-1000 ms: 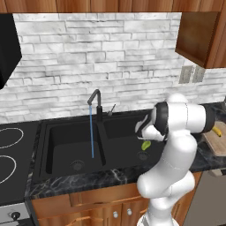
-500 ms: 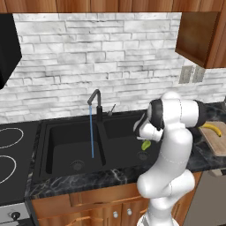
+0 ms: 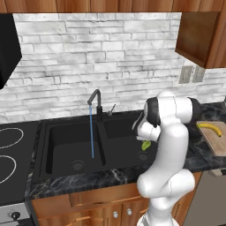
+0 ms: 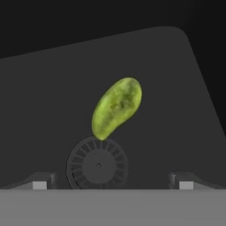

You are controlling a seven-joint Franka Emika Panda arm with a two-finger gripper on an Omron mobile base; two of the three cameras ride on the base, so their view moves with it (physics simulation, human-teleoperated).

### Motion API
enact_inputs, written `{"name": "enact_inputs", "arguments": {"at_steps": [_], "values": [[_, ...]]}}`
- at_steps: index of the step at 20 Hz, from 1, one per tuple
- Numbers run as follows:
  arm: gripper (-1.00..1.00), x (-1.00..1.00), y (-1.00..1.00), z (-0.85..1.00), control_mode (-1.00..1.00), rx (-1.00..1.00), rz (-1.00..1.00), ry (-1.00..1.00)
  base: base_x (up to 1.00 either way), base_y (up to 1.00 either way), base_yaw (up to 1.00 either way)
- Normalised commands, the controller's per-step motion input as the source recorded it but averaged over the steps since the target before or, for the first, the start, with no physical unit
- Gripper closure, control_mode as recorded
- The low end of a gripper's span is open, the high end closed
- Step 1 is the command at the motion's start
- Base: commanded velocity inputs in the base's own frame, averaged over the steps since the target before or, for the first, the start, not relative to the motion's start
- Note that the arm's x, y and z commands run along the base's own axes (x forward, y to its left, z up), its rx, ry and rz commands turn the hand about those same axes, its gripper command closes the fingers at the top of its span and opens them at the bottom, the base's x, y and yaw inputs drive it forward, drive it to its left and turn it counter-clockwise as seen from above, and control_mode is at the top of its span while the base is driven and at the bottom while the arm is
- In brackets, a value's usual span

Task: Pick the mango, banana from the sink and place them on the cutting board to airdry. Then turn off the sink faucet.

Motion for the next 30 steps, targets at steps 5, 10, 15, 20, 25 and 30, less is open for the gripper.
{"name": "enact_inputs", "arguments": {"at_steps": [5, 10, 15, 20, 25, 30], "values": [[-1.00, 0.21, 0.00, -0.20, -1.00, 0.00, 0.00, 0.00, 0.00, 0.00, 0.00], [-1.00, 0.23, 0.00, -0.17, -1.00, 0.00, 0.00, 0.00, 0.00, 0.00, 0.00], [-1.00, 0.19, -0.03, -0.16, -1.00, 0.00, 0.00, 0.00, 0.00, 0.00, 0.00], [-1.00, 0.13, -0.05, -0.16, -1.00, 0.00, 0.00, 0.00, 0.00, 0.00, 0.00], [-1.00, 0.14, -0.01, -0.17, -1.00, 0.00, 0.00, 0.00, 0.00, 0.00, 0.00], [-1.00, 0.15, 0.00, -0.18, -1.00, 0.00, 0.00, 0.00, 0.00, 0.00, 0.00]]}}
